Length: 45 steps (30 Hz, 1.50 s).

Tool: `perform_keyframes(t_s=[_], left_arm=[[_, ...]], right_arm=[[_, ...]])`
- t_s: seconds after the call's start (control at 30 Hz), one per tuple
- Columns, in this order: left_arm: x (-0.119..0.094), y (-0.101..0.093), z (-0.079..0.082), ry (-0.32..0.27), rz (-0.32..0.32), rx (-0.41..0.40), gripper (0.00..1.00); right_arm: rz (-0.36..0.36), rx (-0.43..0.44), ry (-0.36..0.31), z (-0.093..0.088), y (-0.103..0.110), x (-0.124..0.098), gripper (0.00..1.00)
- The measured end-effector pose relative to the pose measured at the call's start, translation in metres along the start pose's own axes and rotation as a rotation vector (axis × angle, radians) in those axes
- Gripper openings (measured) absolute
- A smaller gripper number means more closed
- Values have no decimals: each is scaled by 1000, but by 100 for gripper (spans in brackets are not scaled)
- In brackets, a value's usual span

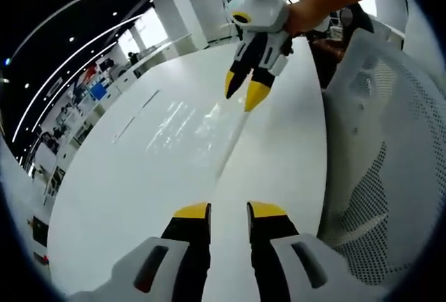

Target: Open the resealable bag by pulling the two sides of the seal apart until the entire bag opening is separated and visibly accessible.

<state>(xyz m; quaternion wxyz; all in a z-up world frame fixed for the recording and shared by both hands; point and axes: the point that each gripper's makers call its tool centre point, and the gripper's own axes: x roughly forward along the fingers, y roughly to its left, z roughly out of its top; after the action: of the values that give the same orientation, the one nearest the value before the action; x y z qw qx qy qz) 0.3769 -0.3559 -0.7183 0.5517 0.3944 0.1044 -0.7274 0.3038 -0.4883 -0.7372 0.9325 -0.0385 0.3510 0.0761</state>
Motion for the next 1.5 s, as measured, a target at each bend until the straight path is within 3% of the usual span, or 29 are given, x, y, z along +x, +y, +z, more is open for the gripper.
perform_keyframes(t_s=[0.3,0.37,0.4,0.6,0.9,1.1,1.17,1.5], left_arm=[[-2,4,-6,-2,9,-45,34],[-3,4,-6,-2,10,-52,39],[-3,5,-9,-6,12,-114,42],[-4,3,-9,-20,12,-159,61],[-7,2,-15,-33,30,-231,84],[-17,7,-20,-59,80,-326,92],[-22,7,-18,-92,101,-350,94],[-20,4,-26,-97,133,-368,94]], right_arm=[[-16,69,-41,2,5,-10,47],[-17,74,-47,3,6,-11,51],[-26,100,-59,1,8,-15,53],[-60,150,-88,-1,10,-24,72],[-109,228,-126,-9,11,-35,89],[-185,311,-181,-10,14,-49,98],[-215,328,-208,-8,16,-52,100],[-249,346,-247,0,27,-58,100]])
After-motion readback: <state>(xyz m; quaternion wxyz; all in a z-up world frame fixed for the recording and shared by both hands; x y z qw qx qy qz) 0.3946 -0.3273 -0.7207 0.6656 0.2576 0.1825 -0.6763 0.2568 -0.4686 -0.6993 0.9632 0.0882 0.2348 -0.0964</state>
